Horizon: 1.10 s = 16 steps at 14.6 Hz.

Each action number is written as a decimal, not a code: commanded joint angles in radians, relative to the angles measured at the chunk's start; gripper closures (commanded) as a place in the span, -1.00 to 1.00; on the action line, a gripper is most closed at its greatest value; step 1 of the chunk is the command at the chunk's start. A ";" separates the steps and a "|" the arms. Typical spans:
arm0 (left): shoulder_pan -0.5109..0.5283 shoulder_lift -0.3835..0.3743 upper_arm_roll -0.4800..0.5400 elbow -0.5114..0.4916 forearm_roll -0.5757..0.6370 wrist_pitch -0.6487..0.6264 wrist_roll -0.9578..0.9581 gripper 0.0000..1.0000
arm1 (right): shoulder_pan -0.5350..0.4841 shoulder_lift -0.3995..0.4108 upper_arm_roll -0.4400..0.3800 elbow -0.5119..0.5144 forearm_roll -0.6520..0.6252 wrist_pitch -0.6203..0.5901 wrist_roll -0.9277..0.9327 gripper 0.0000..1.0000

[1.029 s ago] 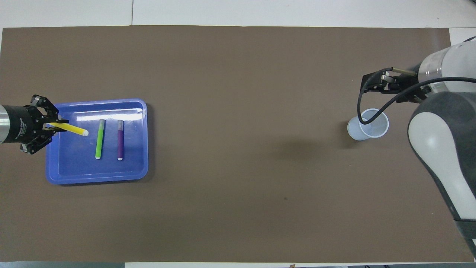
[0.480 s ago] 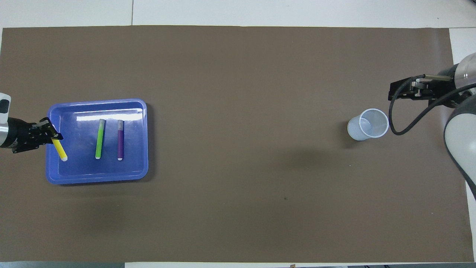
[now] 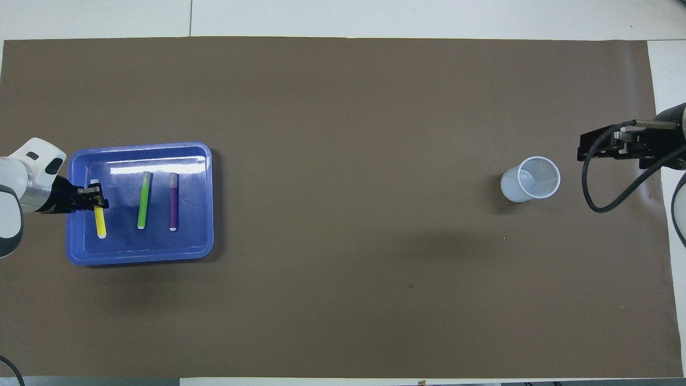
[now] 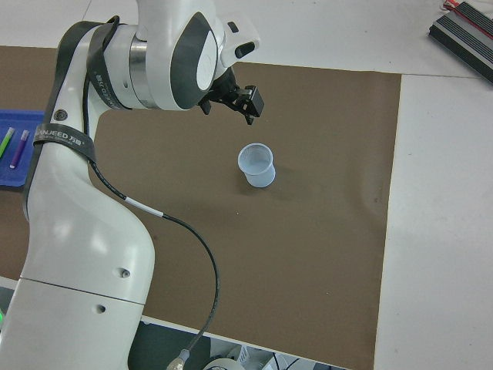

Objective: Right arm passes pens to left for tray arrangement
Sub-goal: 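Lower the yellow pen into the tray with the left gripper while the right gripper retracts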

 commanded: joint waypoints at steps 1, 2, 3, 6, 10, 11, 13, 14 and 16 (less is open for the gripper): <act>-0.016 0.016 0.005 -0.017 0.050 0.035 0.040 1.00 | -0.006 -0.006 0.011 0.013 -0.017 -0.038 -0.021 -1.00; -0.018 0.023 0.005 -0.016 0.056 0.035 0.057 1.00 | -0.006 -0.006 0.016 0.013 -0.017 -0.043 -0.023 -1.00; -0.018 0.026 0.007 -0.015 0.056 0.038 0.067 1.00 | -0.006 -0.006 0.017 0.014 -0.017 -0.057 -0.021 -1.00; -0.012 0.026 0.005 -0.019 0.056 0.055 0.073 1.00 | -0.006 -0.003 0.019 0.053 -0.015 -0.107 -0.023 -1.00; -0.009 0.024 0.005 -0.032 0.056 0.062 0.073 -1.00 | -0.009 0.031 0.019 0.135 -0.017 -0.158 -0.024 -1.00; -0.008 0.023 0.005 -0.032 0.056 0.062 0.073 -1.00 | -0.009 0.031 0.019 0.137 -0.017 -0.161 -0.026 -1.00; -0.008 0.024 0.005 -0.032 0.056 0.062 0.070 -1.00 | -0.009 0.029 0.019 0.136 -0.017 -0.172 -0.027 -1.00; -0.007 0.023 0.005 -0.032 0.056 0.062 0.070 -1.00 | -0.009 0.028 0.019 0.136 -0.017 -0.176 -0.032 -1.00; -0.007 0.024 0.005 -0.029 0.056 0.058 0.070 -1.00 | -0.007 0.026 0.019 0.134 -0.015 -0.178 -0.035 -1.00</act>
